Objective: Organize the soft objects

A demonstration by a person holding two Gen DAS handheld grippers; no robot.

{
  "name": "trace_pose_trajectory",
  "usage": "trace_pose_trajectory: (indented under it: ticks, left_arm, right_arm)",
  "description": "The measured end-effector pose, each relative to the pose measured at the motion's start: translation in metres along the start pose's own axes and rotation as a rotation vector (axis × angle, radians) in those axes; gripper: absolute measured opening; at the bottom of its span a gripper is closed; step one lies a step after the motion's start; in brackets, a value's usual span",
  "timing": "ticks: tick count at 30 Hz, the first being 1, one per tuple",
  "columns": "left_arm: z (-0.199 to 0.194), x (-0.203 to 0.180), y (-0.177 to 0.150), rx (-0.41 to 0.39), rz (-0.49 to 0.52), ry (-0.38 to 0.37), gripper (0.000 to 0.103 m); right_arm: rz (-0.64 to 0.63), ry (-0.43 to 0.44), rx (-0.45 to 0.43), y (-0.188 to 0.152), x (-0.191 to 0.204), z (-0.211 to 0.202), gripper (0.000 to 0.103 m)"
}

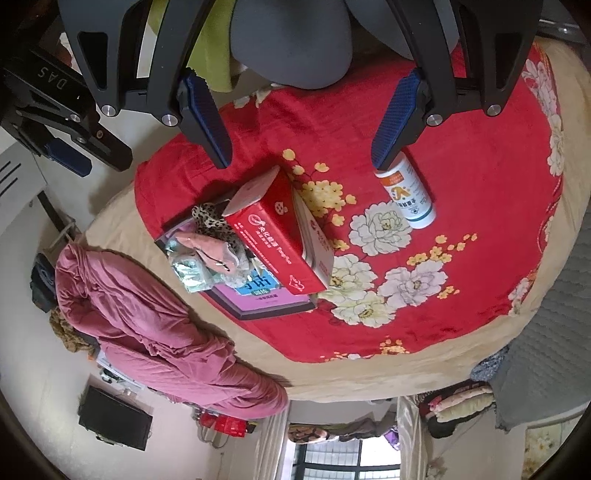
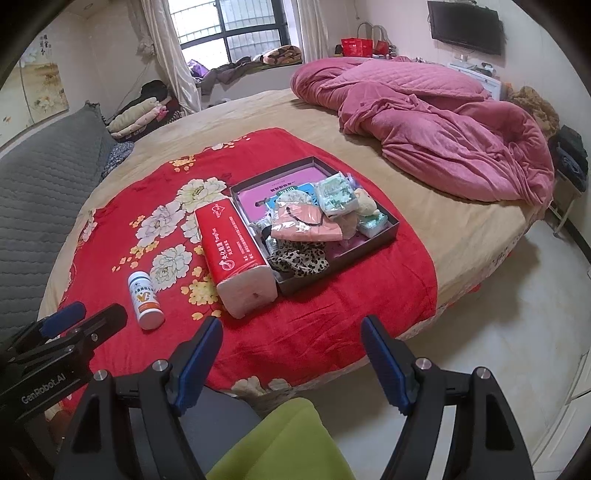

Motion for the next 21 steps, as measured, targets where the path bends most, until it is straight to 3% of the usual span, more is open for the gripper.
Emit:
trace_pose_trajectory:
  ticks: [21]
  left_arm:
    - [0.0038, -0.0028, -0.001, 0.0, 0.017, 0.018, 0.079]
  right_arm:
    - [-0.005, -0.009, -0.012, 0.0002, -0.0002, -0.0029, 0.076]
Point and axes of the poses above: each gripper's, at about its wrist camera, not at the fingertips, and z roughly the way its jaws point, x to its left, y to its top, the point moved 10 cm from there along z, roughly the way its jaws point, and after that the axes turned 13 degrees about x, right-handed, at the moved point
